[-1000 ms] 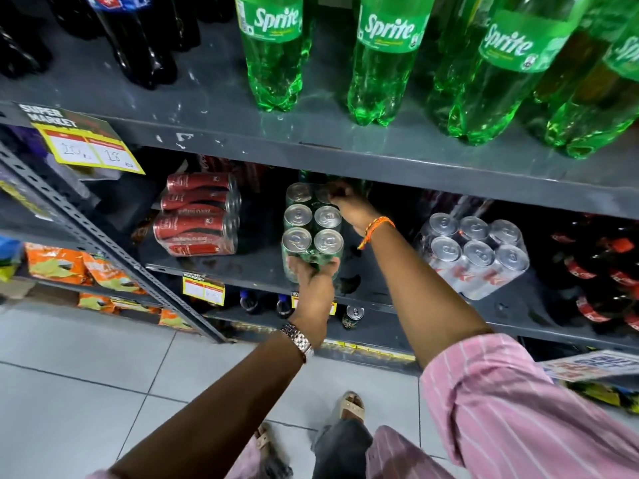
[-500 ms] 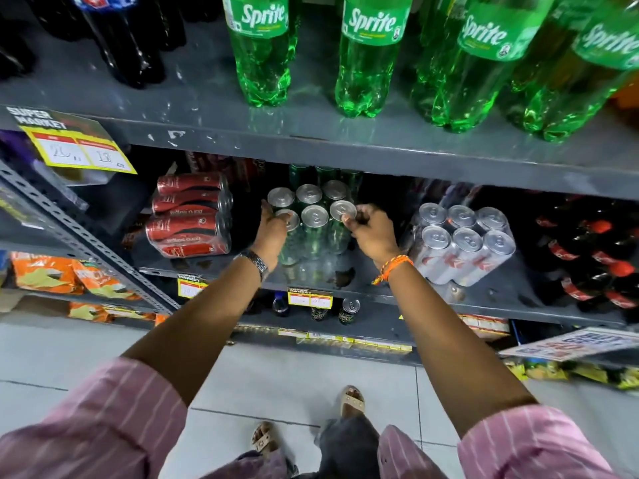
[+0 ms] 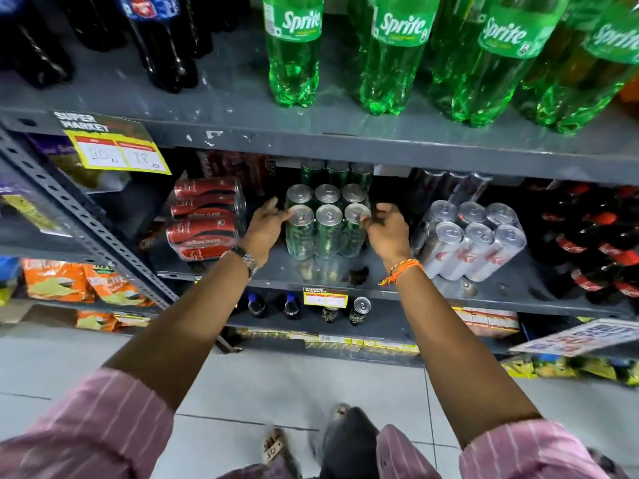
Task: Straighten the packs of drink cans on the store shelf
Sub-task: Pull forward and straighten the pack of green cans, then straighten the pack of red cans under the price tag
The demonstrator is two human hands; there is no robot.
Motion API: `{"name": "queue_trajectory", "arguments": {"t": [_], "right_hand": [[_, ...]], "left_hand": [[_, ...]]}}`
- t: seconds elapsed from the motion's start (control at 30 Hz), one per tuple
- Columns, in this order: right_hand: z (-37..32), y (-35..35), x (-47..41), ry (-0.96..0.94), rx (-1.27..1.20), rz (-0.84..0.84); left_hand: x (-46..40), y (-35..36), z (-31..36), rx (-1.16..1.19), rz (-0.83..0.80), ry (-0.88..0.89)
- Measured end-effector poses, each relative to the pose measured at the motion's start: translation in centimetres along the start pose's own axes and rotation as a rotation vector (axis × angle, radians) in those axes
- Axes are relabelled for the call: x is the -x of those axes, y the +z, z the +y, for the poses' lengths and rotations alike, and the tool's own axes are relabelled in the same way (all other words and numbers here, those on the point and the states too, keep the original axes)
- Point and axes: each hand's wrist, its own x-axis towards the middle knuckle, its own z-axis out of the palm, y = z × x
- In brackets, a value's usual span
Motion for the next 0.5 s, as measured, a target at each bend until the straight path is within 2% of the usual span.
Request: {"name": "queue_trajectory", "arguments": {"t": [0.13,0.27,0.4,0.5], "right_hand": [[-2.8,0.5,1.5,-0.231,0.099,0.089],[-6.3,3.1,3.7,-0.48,0.15,0.04],[-8.6,7.5,5.5,-0.607,0.191,-0.198],[-10.0,11.5,6.3,-0.586,0.242,-0.433]], "left_hand": [[2.9,-5.0,0.2,0.03,0.173,0.181],[4.8,-9.6,-1.0,0.089,0.479,0.284],[4.5,-12.0,-2.8,0.082,0.576,0.207],[4.0,-13.5,-3.6,0.06,0.57,0.124]]}}
